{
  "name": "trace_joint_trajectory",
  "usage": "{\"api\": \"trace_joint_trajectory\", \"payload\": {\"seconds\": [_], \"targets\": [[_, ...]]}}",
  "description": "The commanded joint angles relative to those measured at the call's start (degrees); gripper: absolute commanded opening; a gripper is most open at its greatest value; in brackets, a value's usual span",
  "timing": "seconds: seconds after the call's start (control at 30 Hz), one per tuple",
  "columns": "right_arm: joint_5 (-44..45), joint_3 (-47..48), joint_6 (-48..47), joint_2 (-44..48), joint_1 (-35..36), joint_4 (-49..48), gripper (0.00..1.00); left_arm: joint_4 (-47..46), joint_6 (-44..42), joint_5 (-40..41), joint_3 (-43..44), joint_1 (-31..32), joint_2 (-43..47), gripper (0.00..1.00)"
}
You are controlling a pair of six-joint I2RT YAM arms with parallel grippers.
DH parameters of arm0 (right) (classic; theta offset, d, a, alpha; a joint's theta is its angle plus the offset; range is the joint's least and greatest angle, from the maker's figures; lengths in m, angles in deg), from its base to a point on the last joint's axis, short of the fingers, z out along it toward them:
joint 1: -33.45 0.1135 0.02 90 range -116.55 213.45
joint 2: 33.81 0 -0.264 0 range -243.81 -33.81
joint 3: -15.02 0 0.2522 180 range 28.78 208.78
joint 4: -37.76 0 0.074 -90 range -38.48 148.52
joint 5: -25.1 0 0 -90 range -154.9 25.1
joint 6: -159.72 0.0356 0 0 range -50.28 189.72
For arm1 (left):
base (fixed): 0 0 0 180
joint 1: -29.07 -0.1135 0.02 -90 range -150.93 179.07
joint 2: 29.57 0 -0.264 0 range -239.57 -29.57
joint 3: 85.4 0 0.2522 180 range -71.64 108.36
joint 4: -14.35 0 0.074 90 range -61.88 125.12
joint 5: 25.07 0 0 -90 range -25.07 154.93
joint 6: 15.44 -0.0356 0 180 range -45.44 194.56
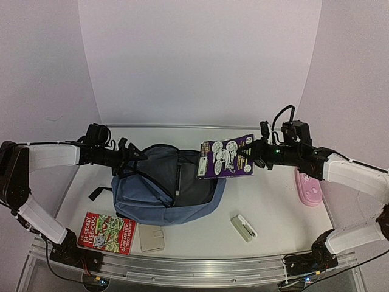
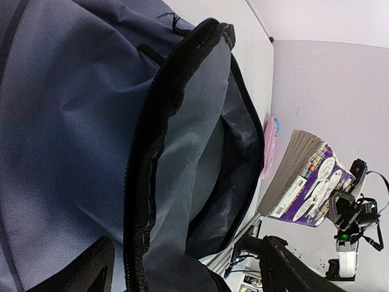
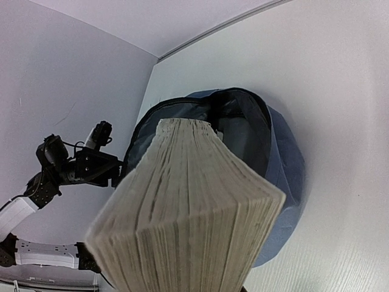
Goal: Pack the student bag
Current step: Place the book in the student bag.
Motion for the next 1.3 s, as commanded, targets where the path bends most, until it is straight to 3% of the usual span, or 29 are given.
{"api": "trace_joint_trajectory", "payload": {"seconds": [0.0,0.07,0.23,0.33,0.8,1.27], "targets": [[-2.5,1.0,1.9,0.0,0.2,-8.4,0.0,-1.9,-0.2,0.6,2.0,1.3,-1.7,0.72],[-2.6,0.7,2.8,-0.1,0.2,-9.4,0.0,-2.5,0.0,2.9,1.8,1.7,-1.2,0.62],[-3.6,-0.9,6.6,-1.8,0.2,-14.4,0.0,-4.3,-0.9,4.0,2.1,2.0,0.2,0.14],[-3.6,-1.2,8.9,-3.5,0.3,-16.9,0.0,-3.6,-2.9,3.2,3.0,2.1,1.2,0.0],[-0.6,0.1,17.2,-15.0,3.1,-29.1,0.0,-4.7,-8.4,0.2,2.1,2.1,10.3,0.0],[2.1,7.9,16.5,-28.2,7.6,-31.0,0.0,-4.8,-8.3,-1.4,1.7,2.0,11.5,0.0]]}}
